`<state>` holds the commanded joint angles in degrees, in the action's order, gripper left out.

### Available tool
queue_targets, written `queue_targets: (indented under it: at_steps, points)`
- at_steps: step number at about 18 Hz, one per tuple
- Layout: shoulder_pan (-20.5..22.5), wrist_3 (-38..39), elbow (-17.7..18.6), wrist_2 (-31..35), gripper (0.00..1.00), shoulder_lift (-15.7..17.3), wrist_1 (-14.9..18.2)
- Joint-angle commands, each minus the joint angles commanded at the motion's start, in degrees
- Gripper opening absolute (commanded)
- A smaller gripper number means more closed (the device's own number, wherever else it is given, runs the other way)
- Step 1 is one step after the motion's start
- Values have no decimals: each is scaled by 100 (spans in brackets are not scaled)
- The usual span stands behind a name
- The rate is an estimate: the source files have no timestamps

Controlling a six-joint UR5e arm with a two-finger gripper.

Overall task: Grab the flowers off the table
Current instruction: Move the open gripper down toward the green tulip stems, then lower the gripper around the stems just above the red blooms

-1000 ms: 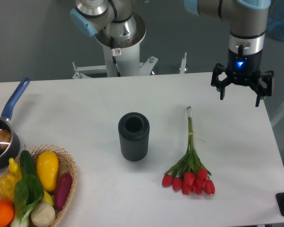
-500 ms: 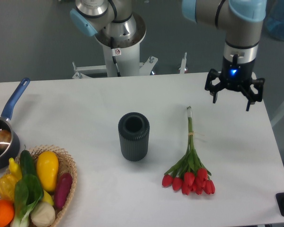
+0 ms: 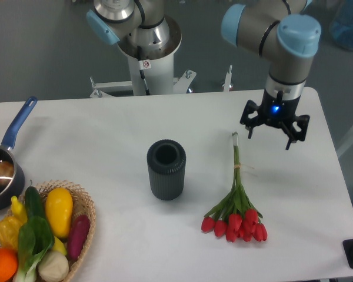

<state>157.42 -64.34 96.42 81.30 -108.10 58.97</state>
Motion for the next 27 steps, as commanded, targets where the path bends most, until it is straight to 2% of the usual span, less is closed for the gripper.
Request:
queue_targets:
  at_steps: [4,8,13,25,27]
  points:
    - [-141,492,-53,0,100,-229,0]
    - [-282,493,-70,0,100,-475,-9]
    - [-510,492,-290,0,100,-870,-26]
    - [-528,492,-492,26,100,-1249,-44]
    - [-528,492,-501,35,100,-1301,-175]
